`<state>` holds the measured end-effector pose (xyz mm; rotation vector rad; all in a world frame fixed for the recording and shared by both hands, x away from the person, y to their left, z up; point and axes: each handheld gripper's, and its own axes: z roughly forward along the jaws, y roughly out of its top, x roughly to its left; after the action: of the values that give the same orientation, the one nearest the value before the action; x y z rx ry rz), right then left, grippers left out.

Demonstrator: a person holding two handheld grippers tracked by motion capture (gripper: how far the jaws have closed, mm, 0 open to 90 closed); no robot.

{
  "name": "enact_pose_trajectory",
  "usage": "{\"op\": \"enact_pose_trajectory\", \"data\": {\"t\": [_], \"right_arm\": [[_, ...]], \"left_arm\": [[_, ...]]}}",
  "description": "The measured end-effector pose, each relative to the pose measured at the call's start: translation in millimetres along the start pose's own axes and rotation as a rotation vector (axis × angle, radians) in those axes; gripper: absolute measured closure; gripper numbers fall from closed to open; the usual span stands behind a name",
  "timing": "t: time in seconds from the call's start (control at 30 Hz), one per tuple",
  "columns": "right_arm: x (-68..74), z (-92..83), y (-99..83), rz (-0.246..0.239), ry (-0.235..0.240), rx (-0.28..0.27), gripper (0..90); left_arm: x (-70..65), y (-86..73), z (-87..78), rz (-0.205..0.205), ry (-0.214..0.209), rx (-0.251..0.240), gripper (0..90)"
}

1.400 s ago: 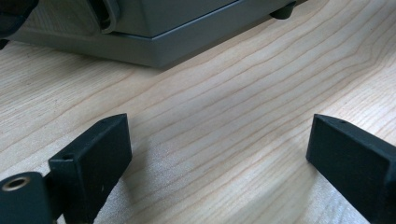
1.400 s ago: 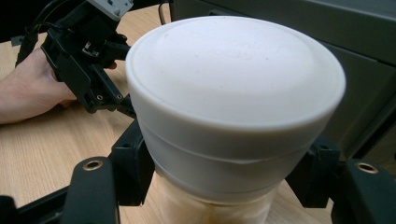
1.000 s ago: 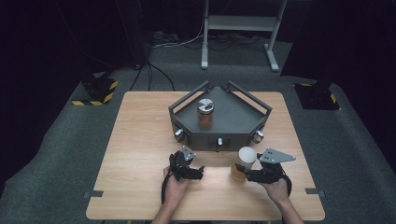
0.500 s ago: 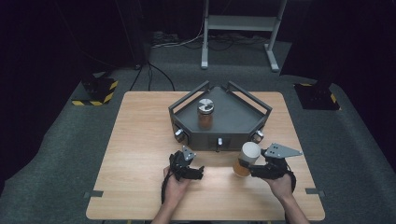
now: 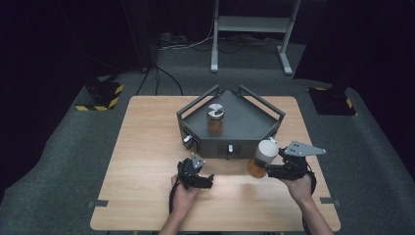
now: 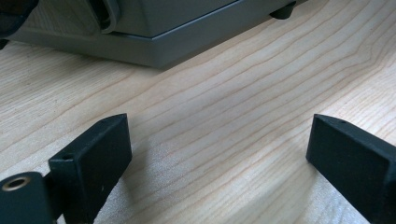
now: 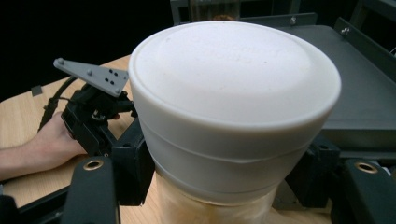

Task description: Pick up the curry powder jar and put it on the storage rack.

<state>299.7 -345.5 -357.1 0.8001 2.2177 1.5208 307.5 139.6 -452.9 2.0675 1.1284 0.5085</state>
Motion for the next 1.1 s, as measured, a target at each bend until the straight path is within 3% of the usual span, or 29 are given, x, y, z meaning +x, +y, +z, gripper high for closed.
{"op": "enact_pose_trajectory", "data": {"t": [0.5, 1.1], "right_arm": [[-6.0, -1.4, 24.8, -0.011, -0.004, -0.017, 35.5], [-23.3, 3.9, 51.7, 0.024, -0.011, -0.05, 35.5]], "left_arm": [[-0.1, -0.1, 0.0, -0.001, 0.0, -0.001, 6.7], [0.0, -0.1, 0.0, 0.0, 0.0, 0.0, 6.7]]}}
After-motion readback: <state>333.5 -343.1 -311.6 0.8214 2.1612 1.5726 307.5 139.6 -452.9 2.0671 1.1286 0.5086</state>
